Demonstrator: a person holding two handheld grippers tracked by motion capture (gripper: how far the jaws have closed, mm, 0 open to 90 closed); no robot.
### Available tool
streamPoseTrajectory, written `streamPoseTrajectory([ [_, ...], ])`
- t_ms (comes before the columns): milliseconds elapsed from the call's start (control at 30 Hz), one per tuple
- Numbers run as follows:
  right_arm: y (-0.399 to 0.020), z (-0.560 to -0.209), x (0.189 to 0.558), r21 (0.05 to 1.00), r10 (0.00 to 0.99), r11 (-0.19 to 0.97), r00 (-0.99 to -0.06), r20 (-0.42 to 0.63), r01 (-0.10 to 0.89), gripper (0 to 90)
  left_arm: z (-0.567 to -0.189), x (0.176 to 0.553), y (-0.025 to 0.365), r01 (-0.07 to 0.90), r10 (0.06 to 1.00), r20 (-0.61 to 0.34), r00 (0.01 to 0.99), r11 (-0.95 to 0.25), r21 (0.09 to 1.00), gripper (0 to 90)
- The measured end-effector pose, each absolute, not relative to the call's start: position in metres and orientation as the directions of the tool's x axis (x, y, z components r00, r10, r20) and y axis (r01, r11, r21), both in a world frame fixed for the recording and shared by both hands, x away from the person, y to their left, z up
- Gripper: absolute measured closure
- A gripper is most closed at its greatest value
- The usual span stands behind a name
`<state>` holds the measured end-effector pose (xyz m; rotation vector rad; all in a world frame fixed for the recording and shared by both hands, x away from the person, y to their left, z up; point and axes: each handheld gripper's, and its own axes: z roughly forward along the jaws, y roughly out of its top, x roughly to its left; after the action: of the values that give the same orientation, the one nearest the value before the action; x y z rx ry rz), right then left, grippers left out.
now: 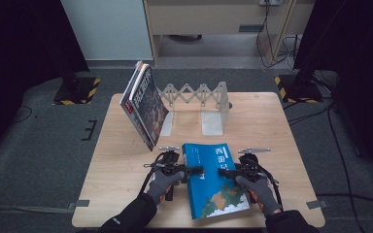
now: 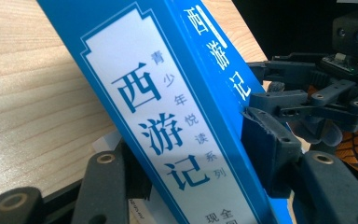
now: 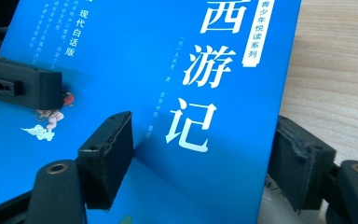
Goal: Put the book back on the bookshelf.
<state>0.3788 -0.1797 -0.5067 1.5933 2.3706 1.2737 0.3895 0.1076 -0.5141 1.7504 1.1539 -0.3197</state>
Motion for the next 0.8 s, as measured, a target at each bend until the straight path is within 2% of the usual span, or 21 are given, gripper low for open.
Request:
streamPoseTrajectory([
  [367,-0.181,-0.5,0.382,0.639,0.769,0.123,-0.48,0.423,0.759,33.2,-0.499,0.391,0.109,0.78,0.561,-0.621,0.548,-0.074,0.621,49.3],
  [800,-0.185,-0.484,0.382,0.707,0.751,0.098,-0.519,0.41,0.7,36.6,-0.479,0.391,0.111,0.74,0.546,-0.596,0.589,-0.069,0.669,53.5],
])
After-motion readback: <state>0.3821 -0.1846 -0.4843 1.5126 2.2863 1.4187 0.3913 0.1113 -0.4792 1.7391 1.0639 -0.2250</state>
